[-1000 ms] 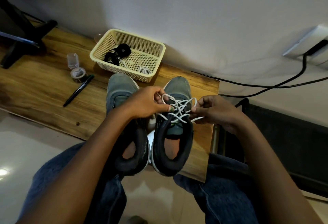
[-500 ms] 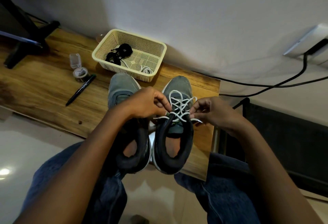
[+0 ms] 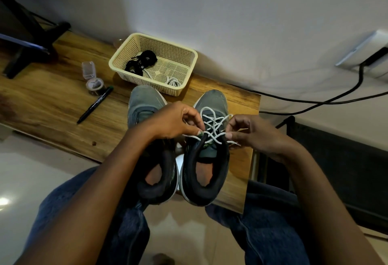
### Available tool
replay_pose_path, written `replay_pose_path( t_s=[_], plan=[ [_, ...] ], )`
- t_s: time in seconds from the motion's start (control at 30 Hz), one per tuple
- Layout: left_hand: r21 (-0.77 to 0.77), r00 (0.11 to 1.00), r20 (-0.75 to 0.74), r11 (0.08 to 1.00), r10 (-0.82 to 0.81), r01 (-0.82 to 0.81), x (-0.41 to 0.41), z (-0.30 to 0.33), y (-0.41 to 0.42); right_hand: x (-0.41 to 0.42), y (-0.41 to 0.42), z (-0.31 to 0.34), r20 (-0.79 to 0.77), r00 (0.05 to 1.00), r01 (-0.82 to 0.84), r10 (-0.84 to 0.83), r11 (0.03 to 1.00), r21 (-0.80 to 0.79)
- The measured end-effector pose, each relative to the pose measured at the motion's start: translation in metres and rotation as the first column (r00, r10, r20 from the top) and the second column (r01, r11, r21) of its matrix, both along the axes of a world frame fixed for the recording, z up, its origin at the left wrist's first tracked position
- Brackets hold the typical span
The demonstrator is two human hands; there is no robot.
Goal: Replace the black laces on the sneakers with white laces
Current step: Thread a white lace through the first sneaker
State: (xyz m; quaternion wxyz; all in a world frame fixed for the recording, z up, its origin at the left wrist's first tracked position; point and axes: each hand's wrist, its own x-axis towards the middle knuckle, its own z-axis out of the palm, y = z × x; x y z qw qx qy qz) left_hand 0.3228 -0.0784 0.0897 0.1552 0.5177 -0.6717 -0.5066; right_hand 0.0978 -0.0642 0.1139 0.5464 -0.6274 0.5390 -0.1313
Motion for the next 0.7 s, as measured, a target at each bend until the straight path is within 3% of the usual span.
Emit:
replay_pose_path(
  t_s=[0.17, 0.43, 0.63, 0.7],
  plan=[
    [0.013, 1.0, -0.012, 1.0, -0.007, 0.007, -0.001, 0.002, 0.001, -0.008, 0.002, -0.001, 0.166, 0.982, 0.054, -0.088, 0.978, 0.2],
    [0.023, 1.0, -0.008, 1.0, -0.008, 0.009, -0.001, 0.002, 0.0, -0.001, 0.0, -0.004, 0.038, 0.999, 0.034, -0.035, 0.999, 0.031],
    [0.076, 0.999, 0.049, 0.997, -0.009, 0.005, 0.001, -0.001, -0.001, -0.015, 0.003, 0.002, 0.255, 0.956, 0.072, -0.146, 0.958, 0.278],
    [0.067, 0.994, 0.104, 0.998, -0.014, 0.007, 0.001, -0.001, 0.0, -0.015, 0.003, 0.003, 0.268, 0.936, 0.152, -0.228, 0.949, 0.276]
  ],
)
